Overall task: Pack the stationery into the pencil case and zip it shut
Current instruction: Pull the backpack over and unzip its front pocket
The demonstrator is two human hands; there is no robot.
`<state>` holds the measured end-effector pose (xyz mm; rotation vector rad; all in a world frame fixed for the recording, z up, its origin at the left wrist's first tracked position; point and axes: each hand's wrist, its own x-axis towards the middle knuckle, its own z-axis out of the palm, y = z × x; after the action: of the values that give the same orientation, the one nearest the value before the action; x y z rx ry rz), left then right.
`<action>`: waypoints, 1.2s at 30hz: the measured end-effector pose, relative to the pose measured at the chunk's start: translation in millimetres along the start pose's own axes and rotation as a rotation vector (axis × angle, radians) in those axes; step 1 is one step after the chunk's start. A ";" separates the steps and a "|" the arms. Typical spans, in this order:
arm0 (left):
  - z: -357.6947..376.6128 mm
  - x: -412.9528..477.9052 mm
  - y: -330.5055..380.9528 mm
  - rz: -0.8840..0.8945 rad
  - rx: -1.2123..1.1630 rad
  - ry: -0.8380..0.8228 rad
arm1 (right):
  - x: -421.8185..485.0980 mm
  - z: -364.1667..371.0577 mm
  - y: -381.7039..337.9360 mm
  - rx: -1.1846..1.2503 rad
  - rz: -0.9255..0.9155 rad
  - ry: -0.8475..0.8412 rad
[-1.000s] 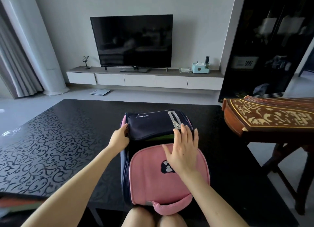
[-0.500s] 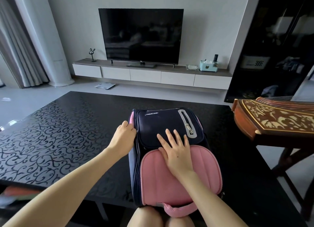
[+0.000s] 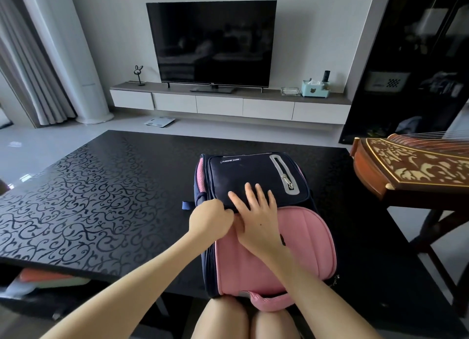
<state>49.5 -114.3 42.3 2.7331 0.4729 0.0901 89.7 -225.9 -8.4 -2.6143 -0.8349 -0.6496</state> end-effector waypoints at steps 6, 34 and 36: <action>-11.4 6.7 -9.9 -0.080 -0.253 -0.122 | -0.8 0.2 -21.0 0.209 -0.034 0.158; -7.0 57.6 -80.5 0.877 0.288 0.253 | -30.4 -41.0 93.6 0.141 0.367 0.361; -2.4 60.5 -84.1 0.910 0.312 0.266 | -29.3 -49.7 123.5 0.125 0.463 0.266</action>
<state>79.9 -19.3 14.0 3.0129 -0.7870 0.6552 127.4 -356.6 -1.0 -2.4087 -0.1732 -0.7548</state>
